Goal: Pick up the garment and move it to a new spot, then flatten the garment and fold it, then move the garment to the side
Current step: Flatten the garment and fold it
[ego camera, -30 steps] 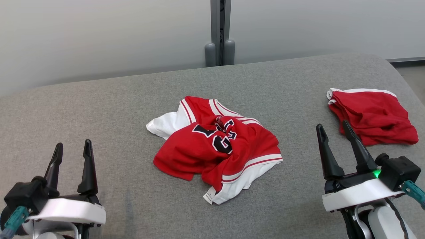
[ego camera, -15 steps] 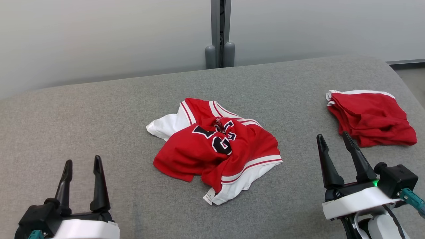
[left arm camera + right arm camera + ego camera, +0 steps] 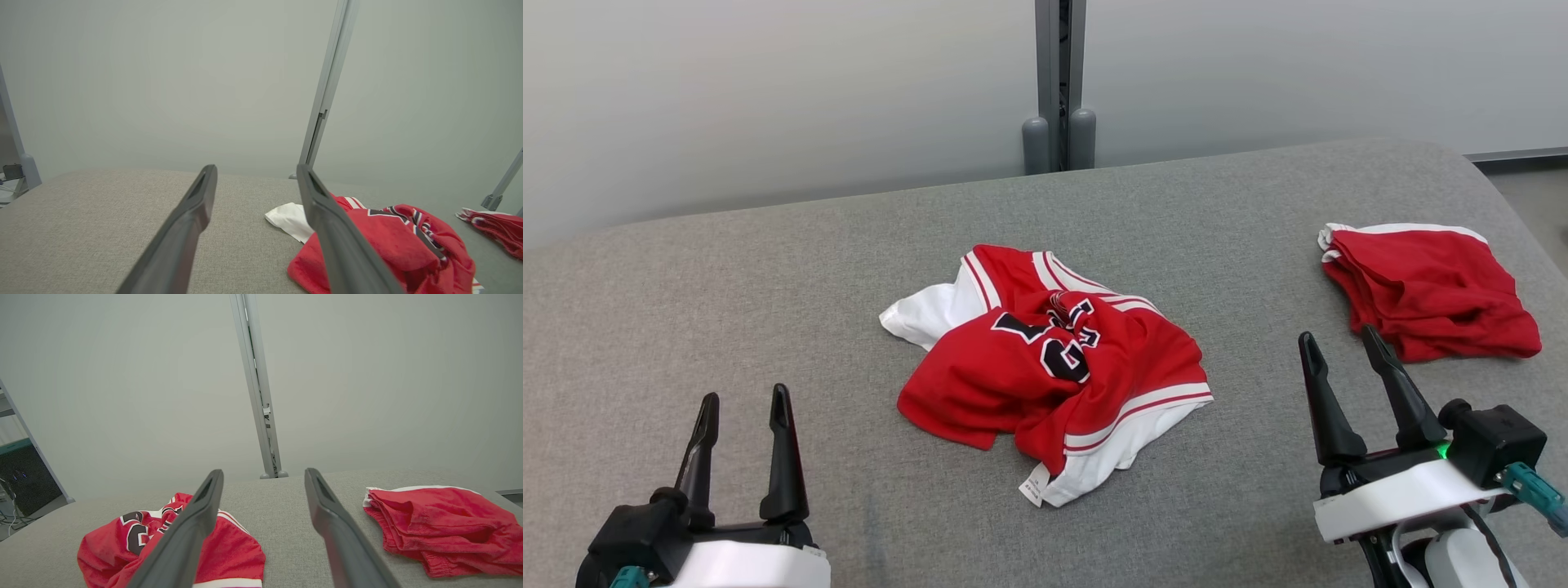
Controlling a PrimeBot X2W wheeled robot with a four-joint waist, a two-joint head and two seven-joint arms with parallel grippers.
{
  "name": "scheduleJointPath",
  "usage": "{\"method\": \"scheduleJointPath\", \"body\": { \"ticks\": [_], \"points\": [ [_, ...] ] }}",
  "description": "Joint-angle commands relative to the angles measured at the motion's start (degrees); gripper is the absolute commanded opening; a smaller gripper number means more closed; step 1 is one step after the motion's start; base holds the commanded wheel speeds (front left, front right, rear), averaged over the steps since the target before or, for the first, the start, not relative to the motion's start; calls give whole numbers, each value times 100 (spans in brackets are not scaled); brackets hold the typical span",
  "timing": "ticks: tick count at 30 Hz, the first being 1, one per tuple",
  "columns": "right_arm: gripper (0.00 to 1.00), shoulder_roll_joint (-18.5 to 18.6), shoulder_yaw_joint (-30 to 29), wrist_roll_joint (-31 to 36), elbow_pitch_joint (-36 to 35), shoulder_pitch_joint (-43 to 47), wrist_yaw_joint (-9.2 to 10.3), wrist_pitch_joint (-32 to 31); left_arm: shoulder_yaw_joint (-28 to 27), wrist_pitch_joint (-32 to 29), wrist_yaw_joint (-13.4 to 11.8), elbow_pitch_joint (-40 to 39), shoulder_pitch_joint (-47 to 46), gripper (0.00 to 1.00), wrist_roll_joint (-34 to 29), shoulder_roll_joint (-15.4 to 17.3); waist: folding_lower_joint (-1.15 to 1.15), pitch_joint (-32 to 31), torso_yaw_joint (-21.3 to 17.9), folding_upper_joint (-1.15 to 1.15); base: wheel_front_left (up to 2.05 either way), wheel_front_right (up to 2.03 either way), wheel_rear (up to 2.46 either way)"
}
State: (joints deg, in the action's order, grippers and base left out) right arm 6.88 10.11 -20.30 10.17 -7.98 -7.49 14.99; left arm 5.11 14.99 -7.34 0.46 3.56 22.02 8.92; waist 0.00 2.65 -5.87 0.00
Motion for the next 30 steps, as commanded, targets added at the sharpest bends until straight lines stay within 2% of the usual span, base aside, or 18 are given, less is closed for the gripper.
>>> {"method": "scheduleJointPath", "body": {
  "ticks": [1, 23, 26, 30],
  "points": [
    [100, 39, 5, 6, 21, -54, -1, 27, -35, 25, 34, 23, -57, 100, -51, -6, 0, 5, 1, 0, 0, 0, 0],
    [100, 38, 35, -21, 157, -57, -1, 12, -174, 25, 268, 209, -152, 100, -299, -248, 0, 19, 55, 0, 0, 0, 0],
    [100, 7, 33, -68, 335, -113, -1, -155, -183, 25, 293, 216, -182, 100, -327, -269, 0, 57, 76, 0, 0, 0, 0],
    [100, 55, 224, -159, 813, -327, -1, -685, -156, 25, 328, 212, -219, 100, -365, -298, 0, 144, 136, 0, 0, 0, 0]
  ]
}}
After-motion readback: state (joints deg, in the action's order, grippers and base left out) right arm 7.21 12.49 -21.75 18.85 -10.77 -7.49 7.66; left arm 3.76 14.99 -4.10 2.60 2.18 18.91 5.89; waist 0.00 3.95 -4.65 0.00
